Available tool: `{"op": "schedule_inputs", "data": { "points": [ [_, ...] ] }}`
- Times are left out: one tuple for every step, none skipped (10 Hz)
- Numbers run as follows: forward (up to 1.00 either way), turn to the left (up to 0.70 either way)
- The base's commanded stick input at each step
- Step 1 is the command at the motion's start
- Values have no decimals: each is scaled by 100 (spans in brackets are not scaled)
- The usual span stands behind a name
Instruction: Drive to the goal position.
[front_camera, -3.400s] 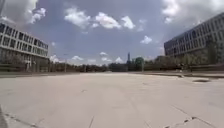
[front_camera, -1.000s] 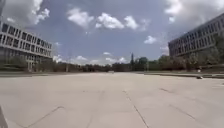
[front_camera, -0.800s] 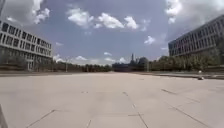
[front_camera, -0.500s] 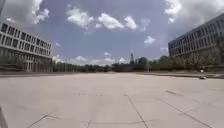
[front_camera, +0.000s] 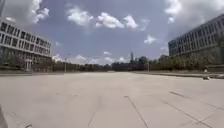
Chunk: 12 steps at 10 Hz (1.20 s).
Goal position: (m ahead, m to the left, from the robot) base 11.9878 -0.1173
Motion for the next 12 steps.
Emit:
{"op": "schedule_inputs", "data": {
  "points": [
    [70, 0],
    [70, 0],
    [70, 0],
    [70, 0],
    [70, 0],
    [70, 0],
    [70, 0],
    [70, 0],
    [70, 0],
    [70, 0],
    [70, 0],
    [70, 0]
  ]
}}
